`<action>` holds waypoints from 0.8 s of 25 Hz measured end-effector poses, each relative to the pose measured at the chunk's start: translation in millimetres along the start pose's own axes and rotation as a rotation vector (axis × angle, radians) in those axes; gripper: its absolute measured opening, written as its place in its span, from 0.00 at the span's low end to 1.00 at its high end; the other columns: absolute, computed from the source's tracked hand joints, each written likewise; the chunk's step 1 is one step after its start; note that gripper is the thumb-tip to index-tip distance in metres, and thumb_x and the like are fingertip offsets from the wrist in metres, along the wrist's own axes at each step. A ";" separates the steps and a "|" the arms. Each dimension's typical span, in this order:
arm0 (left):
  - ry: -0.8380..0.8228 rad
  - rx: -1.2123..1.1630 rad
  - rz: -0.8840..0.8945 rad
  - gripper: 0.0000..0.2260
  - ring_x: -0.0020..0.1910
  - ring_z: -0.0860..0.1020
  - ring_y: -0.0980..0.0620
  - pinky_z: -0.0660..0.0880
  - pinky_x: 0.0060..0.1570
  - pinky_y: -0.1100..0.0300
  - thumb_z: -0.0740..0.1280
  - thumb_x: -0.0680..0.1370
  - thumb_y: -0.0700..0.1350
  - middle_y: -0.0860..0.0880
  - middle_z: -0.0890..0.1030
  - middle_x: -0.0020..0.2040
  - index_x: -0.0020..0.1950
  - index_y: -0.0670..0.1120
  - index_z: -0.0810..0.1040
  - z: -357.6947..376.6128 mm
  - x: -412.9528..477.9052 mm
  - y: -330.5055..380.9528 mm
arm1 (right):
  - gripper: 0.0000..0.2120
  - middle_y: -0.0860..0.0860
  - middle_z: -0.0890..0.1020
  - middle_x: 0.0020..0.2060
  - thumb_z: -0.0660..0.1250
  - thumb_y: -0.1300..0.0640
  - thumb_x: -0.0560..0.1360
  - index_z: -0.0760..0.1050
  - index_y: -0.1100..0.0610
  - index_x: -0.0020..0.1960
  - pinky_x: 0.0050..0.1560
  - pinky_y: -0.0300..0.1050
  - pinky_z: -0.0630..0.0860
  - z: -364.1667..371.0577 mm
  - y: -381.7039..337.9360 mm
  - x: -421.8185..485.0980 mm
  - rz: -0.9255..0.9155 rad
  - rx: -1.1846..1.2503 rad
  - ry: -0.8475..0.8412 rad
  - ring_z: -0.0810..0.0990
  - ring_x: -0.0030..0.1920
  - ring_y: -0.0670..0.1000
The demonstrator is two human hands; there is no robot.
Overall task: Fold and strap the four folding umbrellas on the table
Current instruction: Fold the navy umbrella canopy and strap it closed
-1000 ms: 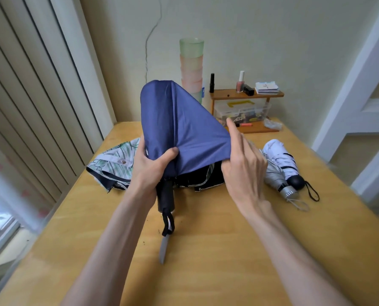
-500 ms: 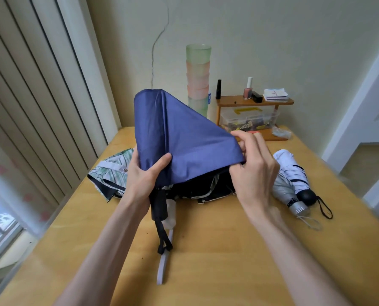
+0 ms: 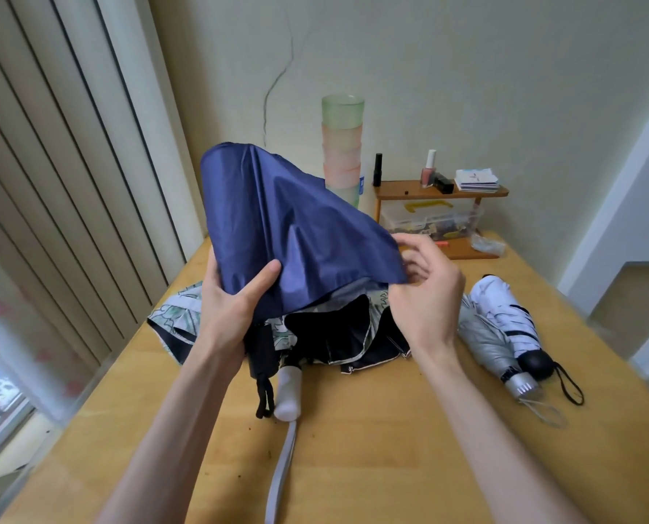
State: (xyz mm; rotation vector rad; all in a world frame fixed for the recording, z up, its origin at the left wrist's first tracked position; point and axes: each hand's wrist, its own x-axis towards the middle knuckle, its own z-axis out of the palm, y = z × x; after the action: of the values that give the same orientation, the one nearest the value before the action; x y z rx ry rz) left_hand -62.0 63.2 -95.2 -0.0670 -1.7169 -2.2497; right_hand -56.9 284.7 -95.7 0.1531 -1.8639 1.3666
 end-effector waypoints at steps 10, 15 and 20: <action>-0.063 0.170 0.103 0.30 0.62 0.83 0.54 0.80 0.64 0.49 0.80 0.73 0.40 0.55 0.84 0.63 0.72 0.52 0.75 -23.6 10.8 1.6 | 0.40 0.41 0.80 0.68 0.80 0.62 0.75 0.66 0.40 0.79 0.63 0.37 0.77 -47.7 -13.5 28.0 0.183 0.040 -0.971 0.79 0.66 0.39; -0.290 0.337 0.108 0.35 0.62 0.81 0.61 0.80 0.59 0.63 0.84 0.68 0.45 0.63 0.83 0.62 0.71 0.58 0.74 -24.0 6.6 5.9 | 0.25 0.48 0.79 0.68 0.72 0.57 0.79 0.74 0.46 0.75 0.67 0.43 0.76 -36.6 -19.2 36.7 0.063 0.246 -0.604 0.78 0.70 0.48; -0.342 0.473 0.151 0.32 0.60 0.80 0.68 0.76 0.55 0.72 0.81 0.70 0.40 0.71 0.82 0.58 0.66 0.64 0.73 -18.9 4.2 6.5 | 0.16 0.49 0.79 0.61 0.73 0.54 0.79 0.80 0.50 0.65 0.59 0.47 0.78 -3.0 -13.9 28.1 -0.061 0.220 -0.516 0.80 0.63 0.51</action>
State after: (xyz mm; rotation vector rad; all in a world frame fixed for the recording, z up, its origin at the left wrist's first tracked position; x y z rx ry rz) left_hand -61.3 42.9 -93.5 -0.4791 -2.2891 -1.7470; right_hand -66.9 291.3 -66.5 0.7274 -2.0877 1.5915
